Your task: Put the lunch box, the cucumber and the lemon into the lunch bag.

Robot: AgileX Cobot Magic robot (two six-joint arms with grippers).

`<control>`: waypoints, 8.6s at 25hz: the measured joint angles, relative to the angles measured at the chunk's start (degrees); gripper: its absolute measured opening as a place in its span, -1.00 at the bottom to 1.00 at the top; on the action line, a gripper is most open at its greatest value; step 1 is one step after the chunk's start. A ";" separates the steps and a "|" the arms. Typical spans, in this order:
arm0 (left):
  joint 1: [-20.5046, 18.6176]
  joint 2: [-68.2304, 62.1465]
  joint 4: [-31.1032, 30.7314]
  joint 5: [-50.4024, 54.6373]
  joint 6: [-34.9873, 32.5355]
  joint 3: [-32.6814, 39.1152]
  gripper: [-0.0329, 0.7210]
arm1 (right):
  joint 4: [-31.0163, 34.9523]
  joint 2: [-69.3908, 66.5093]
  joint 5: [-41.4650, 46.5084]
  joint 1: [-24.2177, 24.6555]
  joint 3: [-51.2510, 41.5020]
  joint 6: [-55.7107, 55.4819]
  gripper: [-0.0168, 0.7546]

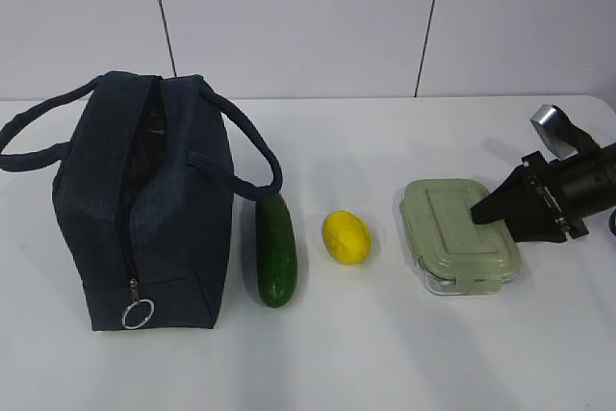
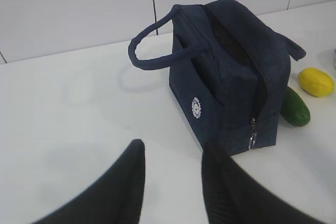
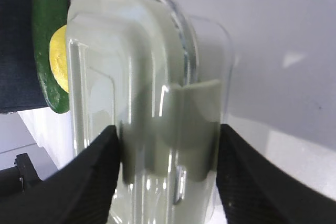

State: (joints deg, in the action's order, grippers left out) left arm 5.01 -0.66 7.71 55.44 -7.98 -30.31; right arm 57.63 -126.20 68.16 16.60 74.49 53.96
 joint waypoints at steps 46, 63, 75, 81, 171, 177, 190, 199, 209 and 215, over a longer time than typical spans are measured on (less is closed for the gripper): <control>0.00 0.00 0.00 0.00 0.00 0.00 -0.21 | 0.00 0.00 0.00 0.00 0.00 0.00 0.04; 0.00 0.00 0.00 0.00 0.00 0.00 -0.21 | 0.31 0.00 0.00 0.00 0.00 -0.10 0.04; 0.00 0.00 0.00 0.00 0.00 0.00 -0.21 | 0.56 0.00 0.00 0.00 0.00 -0.10 0.04; 0.00 0.00 0.00 0.00 0.00 0.00 -0.21 | 0.68 0.00 0.00 0.00 0.00 -0.10 0.00; 0.00 0.00 0.00 0.00 0.00 0.00 -0.21 | 1.57 0.00 -0.63 0.00 0.00 -3.22 -0.05; 0.00 0.00 0.00 0.00 0.00 0.00 -0.21 | 1.84 0.00 -0.73 0.00 0.00 -3.29 -0.06; 0.00 0.00 0.00 0.00 0.00 0.00 -0.21 | 1.97 0.00 -0.81 0.00 0.00 -3.36 -0.06; 0.00 0.00 0.00 0.00 0.00 0.00 -0.21 | 1.97 0.00 -0.81 0.00 0.00 -3.36 -0.06; 0.00 0.00 0.00 0.00 0.00 0.00 -0.21 | 2.06 0.00 -0.95 0.00 0.00 -3.43 -0.06; 0.00 0.00 0.00 0.00 0.00 0.00 -0.21 | 2.19 0.00 -0.95 0.00 0.00 -3.57 -0.06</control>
State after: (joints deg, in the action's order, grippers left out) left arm 5.01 -0.66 7.71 55.44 -7.98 -30.31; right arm 59.82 -126.20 67.21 16.60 74.49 50.39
